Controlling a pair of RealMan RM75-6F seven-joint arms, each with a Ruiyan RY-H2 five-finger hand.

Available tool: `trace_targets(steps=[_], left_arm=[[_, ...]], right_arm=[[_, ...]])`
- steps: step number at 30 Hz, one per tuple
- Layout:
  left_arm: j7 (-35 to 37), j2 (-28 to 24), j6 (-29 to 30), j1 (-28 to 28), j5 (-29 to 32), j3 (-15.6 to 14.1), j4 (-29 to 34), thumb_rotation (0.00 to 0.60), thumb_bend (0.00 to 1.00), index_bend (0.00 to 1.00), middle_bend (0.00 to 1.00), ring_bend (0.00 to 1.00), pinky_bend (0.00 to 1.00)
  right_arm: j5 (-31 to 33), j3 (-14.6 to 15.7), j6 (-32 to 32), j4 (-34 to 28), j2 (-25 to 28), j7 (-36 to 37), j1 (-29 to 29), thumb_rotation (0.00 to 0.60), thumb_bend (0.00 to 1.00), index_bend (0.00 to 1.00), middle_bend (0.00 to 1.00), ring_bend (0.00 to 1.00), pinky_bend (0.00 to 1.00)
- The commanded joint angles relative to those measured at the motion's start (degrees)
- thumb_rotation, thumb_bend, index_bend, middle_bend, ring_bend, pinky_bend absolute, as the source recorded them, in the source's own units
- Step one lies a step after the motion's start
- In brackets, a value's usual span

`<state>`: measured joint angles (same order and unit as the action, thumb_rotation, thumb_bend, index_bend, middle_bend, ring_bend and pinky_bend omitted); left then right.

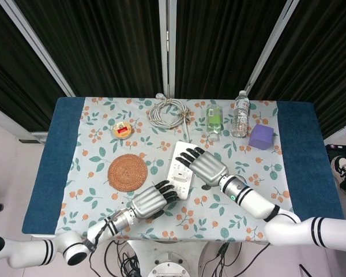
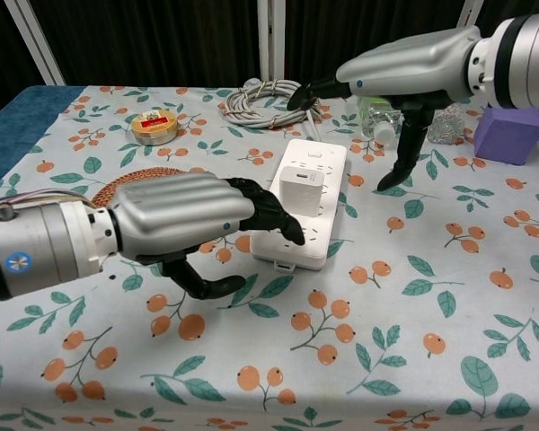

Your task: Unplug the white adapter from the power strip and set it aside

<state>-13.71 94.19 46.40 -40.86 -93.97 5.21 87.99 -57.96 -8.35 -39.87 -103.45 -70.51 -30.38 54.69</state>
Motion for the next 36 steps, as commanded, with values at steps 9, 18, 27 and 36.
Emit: trace_targets(steps=[9, 18, 27, 36], left_arm=[[0.4, 3.2, 1.1, -0.9, 3.3, -1.3, -4.3, 0.600, 0.42, 0.18, 0.18, 0.10, 0.12], [0.6, 3.9, 2.3, -1.5, 4.1, -2.3, -5.3, 0.600, 0.41, 0.18, 0.18, 0.10, 0.12], [1.1, 4.8, 2.5, -2.3, 5.1, -2.7, -6.2, 0.600, 0.41, 0.18, 0.18, 0.10, 0.12], [1.7, 5.1, 3.0, -2.8, 5.8, -3.1, -6.8, 0.600, 0.40, 0.18, 0.18, 0.10, 0.12]], right_arm=[[-2.9, 2.7, 0.3, 9.3, -7.5, 0.5, 2.6, 0.600, 0.04, 0.09, 0.12, 0.00, 0.15], [-9.8, 3.8, 1.4, 16.0, -12.1, 3.4, 4.0, 0.600, 0.10, 0.15, 0.14, 0.00, 0.16], [-18.8, 4.8, -0.3, 23.2, -16.3, 9.3, 4.2, 0.600, 0.16, 0.28, 0.22, 0.08, 0.22], [-26.6, 6.2, -3.4, 28.5, -18.7, 16.8, 3.8, 0.600, 0.23, 0.36, 0.28, 0.16, 0.31]])
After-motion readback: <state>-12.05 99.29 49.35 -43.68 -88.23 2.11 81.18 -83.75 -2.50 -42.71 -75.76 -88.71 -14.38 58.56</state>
